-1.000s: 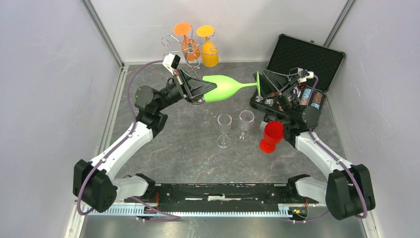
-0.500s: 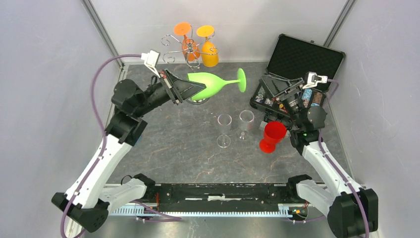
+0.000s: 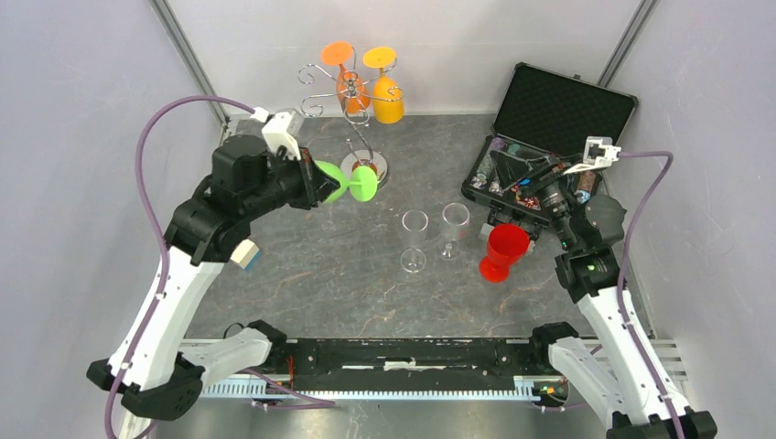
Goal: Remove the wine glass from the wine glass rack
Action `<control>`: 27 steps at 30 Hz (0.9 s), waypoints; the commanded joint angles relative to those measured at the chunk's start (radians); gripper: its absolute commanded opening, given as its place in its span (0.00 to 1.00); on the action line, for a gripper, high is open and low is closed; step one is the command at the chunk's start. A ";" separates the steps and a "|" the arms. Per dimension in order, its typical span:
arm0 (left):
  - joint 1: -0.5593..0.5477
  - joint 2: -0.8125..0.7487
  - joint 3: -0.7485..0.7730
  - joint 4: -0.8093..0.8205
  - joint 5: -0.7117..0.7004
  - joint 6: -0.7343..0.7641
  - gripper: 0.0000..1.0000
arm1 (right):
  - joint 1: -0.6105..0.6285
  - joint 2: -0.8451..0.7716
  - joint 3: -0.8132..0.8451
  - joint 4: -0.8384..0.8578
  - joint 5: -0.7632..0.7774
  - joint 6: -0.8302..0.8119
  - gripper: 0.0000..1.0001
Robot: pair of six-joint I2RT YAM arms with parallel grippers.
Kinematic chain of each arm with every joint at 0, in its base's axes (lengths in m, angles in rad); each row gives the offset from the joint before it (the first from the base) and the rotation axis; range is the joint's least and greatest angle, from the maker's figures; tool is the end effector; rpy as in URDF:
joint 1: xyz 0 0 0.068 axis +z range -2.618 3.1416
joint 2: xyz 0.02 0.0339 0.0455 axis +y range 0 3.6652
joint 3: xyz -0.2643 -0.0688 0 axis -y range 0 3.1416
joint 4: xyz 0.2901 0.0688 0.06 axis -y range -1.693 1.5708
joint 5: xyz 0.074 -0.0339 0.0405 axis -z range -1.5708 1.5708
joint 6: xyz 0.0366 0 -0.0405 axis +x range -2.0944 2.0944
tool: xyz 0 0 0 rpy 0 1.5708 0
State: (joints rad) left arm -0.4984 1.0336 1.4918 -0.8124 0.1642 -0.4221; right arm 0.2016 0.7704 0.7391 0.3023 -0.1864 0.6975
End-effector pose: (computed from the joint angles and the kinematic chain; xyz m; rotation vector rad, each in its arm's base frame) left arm 0.1918 -0.1112 0.4845 0.1903 1.9892 -0.7642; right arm 0.2221 0.0523 0.3779 0.1701 1.3470 0.8839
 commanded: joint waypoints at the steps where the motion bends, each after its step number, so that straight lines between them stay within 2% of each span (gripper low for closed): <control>1: -0.059 0.069 0.053 -0.165 -0.098 0.129 0.02 | -0.003 -0.047 0.039 -0.158 0.106 -0.203 0.89; 5: -0.221 0.200 0.102 -0.287 -0.297 0.171 0.02 | -0.002 -0.065 0.030 -0.207 0.116 -0.234 0.89; 8: -0.271 0.291 0.120 -0.323 -0.301 0.178 0.02 | -0.002 -0.069 0.023 -0.235 0.122 -0.249 0.90; 19: -0.318 0.502 0.087 -0.322 -0.318 0.169 0.02 | -0.002 -0.089 -0.009 -0.288 0.131 -0.270 0.90; 27: -0.327 0.552 -0.002 -0.201 -0.282 0.148 0.02 | -0.003 -0.102 -0.032 -0.295 0.145 -0.241 0.90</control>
State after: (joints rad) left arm -0.8207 1.5784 1.5158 -1.0924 -0.1280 -0.2897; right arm 0.2016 0.6842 0.7162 0.0002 -0.0616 0.4500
